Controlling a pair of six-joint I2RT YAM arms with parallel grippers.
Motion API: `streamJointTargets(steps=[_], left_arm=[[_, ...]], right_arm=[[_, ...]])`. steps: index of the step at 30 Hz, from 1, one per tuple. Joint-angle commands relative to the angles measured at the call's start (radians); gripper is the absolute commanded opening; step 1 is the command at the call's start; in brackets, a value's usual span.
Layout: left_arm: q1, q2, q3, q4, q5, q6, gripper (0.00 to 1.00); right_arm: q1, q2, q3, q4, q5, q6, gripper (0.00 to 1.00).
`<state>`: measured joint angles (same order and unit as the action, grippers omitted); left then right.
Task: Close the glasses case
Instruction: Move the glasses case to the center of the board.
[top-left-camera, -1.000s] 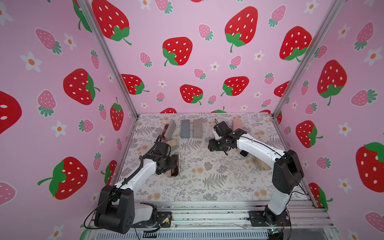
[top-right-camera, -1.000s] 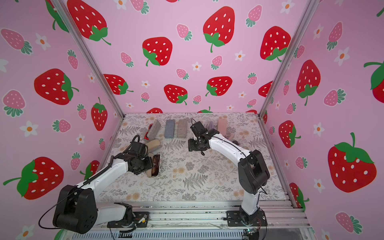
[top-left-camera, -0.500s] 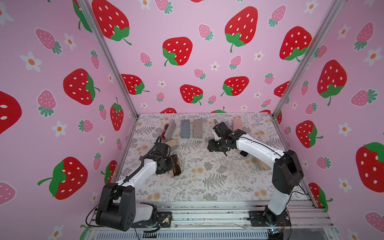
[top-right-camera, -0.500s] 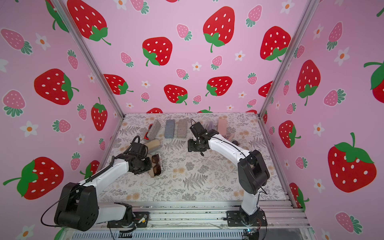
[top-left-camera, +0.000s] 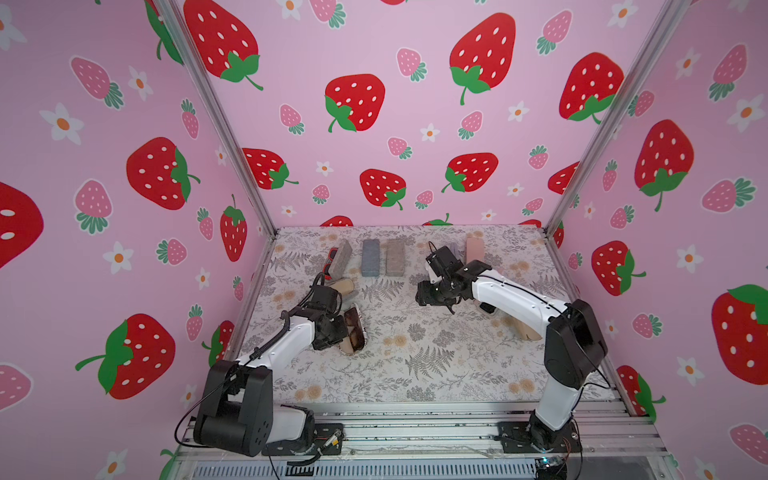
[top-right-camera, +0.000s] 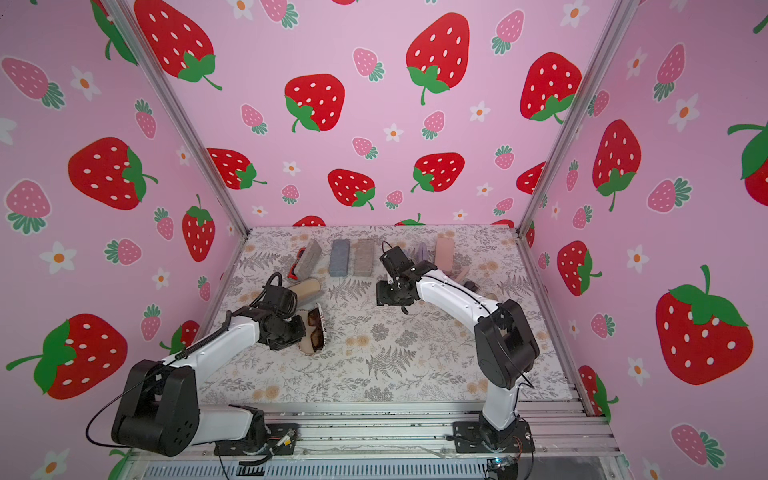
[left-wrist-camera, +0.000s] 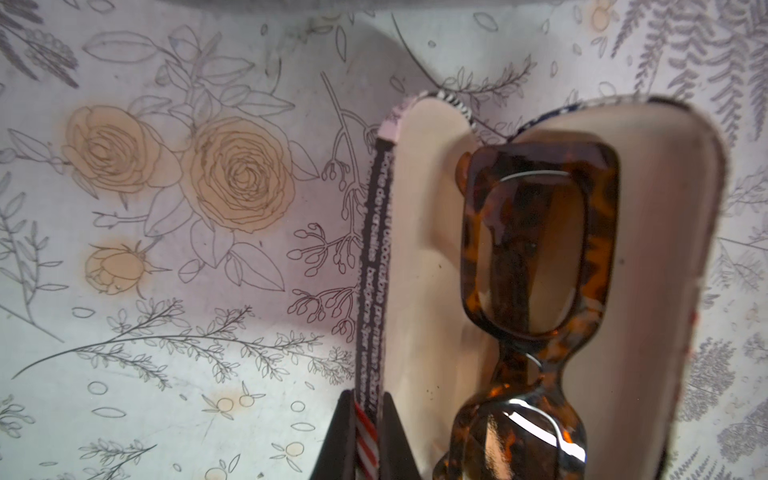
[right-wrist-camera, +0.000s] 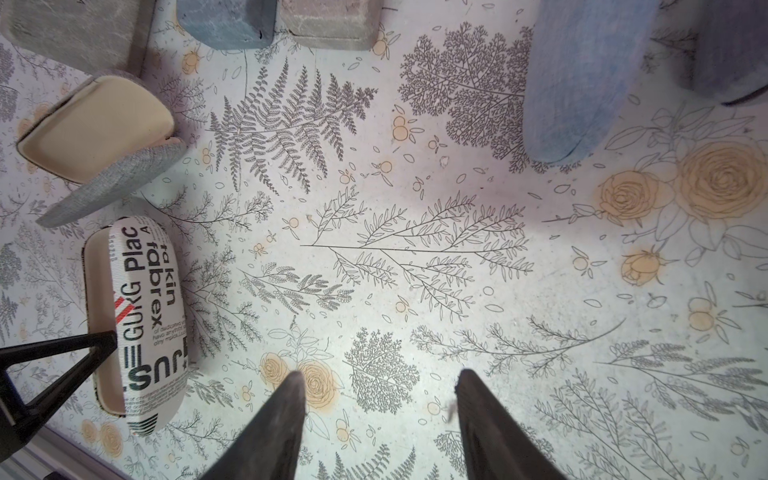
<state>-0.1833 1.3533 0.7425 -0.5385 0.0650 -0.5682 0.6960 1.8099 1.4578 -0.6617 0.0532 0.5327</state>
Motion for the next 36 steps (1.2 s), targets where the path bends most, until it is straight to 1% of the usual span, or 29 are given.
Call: streamJointTargets(steps=[1,5,10,15,20,29,36], left_arm=[[-0.007,0.001,0.022,0.017,0.03,-0.005,0.09],[-0.053,0.023,0.052,0.012,0.017,-0.019,0.1],[-0.154,0.089,0.127,0.008,-0.02,-0.044,0.09],[-0.267,0.193,0.237,0.011,-0.048,-0.069,0.1],[-0.35,0.302,0.357,0.005,-0.064,-0.083,0.09],[-0.446,0.464,0.515,0.0,-0.065,-0.096,0.09],[-0.475,0.527,0.563,-0.001,-0.065,-0.104,0.09]], right_arm=[[0.006,-0.041,-0.013,0.004,0.003,0.009,0.6],[0.006,-0.046,-0.022,0.008,0.002,0.013,0.6],[0.005,-0.066,-0.042,0.018,0.005,0.018,0.6],[0.005,-0.1,-0.072,0.015,0.024,0.024,0.6],[0.003,-0.15,-0.126,0.012,0.057,0.032,0.61],[-0.019,-0.237,-0.263,0.019,0.08,0.064,0.63],[-0.038,-0.275,-0.328,0.027,0.079,0.075,0.64]])
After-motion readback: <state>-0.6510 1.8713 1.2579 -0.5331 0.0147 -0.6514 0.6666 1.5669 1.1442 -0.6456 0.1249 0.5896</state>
